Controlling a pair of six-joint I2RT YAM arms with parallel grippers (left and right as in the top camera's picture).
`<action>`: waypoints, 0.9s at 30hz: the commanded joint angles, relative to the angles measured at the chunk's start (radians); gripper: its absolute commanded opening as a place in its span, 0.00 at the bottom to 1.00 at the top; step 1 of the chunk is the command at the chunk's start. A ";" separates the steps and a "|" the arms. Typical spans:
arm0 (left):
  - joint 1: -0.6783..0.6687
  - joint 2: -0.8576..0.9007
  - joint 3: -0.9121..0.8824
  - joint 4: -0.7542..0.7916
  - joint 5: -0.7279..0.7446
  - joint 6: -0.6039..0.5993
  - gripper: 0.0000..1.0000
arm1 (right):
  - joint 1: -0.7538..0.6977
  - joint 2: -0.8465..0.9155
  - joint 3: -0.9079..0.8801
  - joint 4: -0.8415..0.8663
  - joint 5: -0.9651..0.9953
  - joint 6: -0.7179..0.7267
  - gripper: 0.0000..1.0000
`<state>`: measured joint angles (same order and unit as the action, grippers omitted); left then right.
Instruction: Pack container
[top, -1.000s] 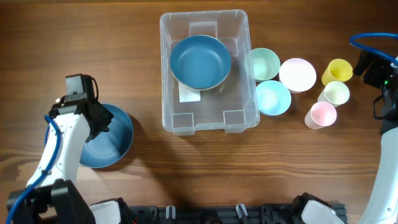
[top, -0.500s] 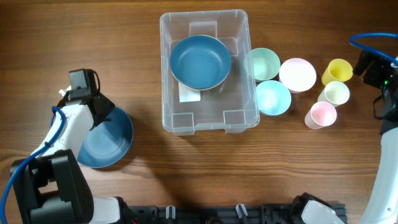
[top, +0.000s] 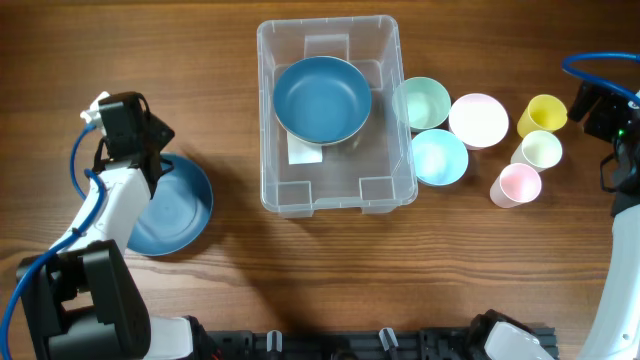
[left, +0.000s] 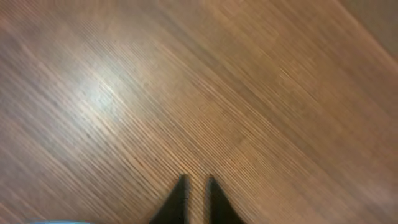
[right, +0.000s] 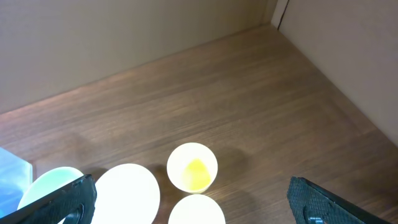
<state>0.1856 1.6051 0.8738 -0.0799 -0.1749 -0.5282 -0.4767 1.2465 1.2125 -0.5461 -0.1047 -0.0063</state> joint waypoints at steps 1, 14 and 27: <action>0.007 -0.014 0.030 -0.045 0.005 0.034 0.04 | 0.002 0.008 0.018 0.003 -0.009 -0.013 1.00; 0.006 -0.049 -0.014 -0.529 0.052 -0.030 0.05 | 0.002 0.008 0.018 0.003 -0.009 -0.013 1.00; 0.008 0.188 -0.064 -0.071 0.049 -0.026 0.10 | 0.002 0.008 0.018 0.003 -0.009 -0.013 1.00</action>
<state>0.1856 1.7180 0.8219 -0.2176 -0.1310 -0.5480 -0.4767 1.2465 1.2125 -0.5457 -0.1047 -0.0063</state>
